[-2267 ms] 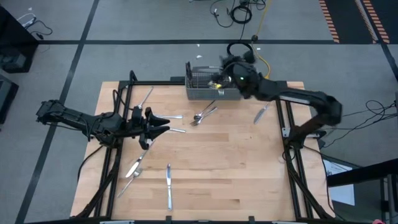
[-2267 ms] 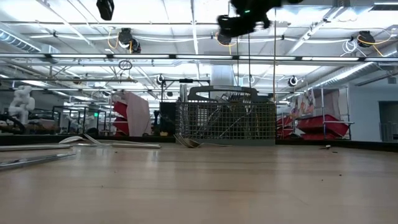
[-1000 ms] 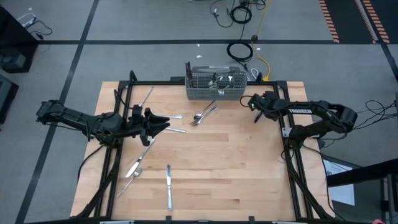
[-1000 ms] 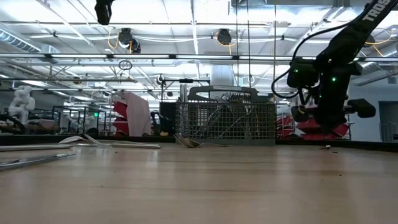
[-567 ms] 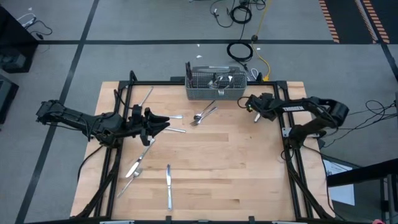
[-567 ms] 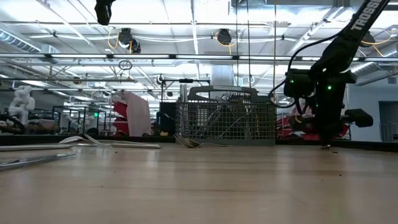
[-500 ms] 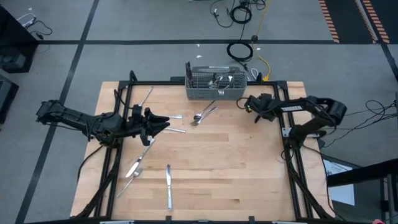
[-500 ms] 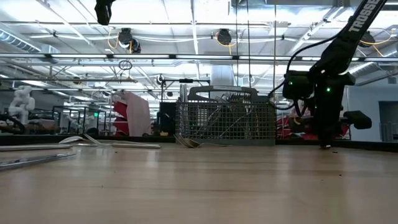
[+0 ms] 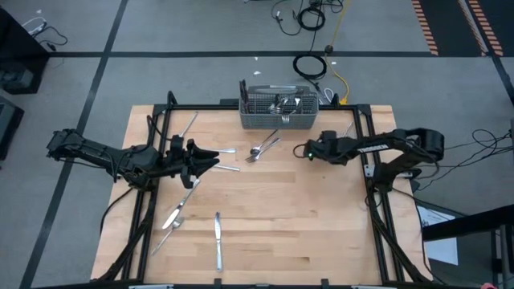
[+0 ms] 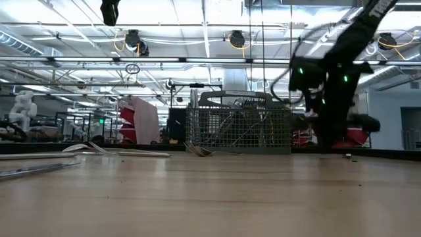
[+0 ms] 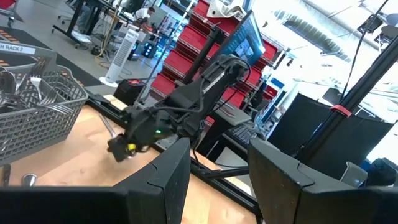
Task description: Sort silverware
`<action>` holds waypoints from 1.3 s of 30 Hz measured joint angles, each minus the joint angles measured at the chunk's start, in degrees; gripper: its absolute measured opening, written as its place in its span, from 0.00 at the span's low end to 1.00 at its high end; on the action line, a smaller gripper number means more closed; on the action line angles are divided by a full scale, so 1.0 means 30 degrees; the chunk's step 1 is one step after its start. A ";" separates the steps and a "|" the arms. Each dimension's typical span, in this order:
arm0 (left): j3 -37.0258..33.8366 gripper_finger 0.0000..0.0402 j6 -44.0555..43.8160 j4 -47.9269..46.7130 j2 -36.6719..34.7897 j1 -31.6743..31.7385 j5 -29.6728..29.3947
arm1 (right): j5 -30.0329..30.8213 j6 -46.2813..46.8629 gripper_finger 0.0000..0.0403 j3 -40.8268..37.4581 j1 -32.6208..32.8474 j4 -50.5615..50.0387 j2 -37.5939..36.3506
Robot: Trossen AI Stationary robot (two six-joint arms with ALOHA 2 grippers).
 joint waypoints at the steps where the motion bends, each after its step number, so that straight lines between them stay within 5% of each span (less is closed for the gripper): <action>1: 0.0000 0.41 0.0000 0.0035 0.0000 0.0000 0.0004 | 0.0832 0.0193 0.00 0.0660 0.0211 -0.1601 -0.0088; 4: 0.0000 0.41 0.0000 0.0067 0.0000 -0.0018 0.0111 | 0.3124 0.0899 0.00 0.1942 -0.0121 -0.6078 -0.0121; 8: 0.0000 0.41 0.0000 0.0075 0.0000 -0.0022 0.0117 | 0.3274 0.0967 0.00 0.1909 -0.1216 -0.7215 -0.0120; 27: 0.0000 0.41 0.0007 -0.0098 -0.0005 -0.0022 0.0554 | 0.2084 -0.0638 0.00 -0.1665 -0.3866 -0.0571 -0.0120; 39: 0.0000 0.41 0.0000 0.0016 -0.0007 -0.0022 0.0554 | 0.0438 0.2093 0.00 -0.1629 -0.0633 0.0663 -0.0156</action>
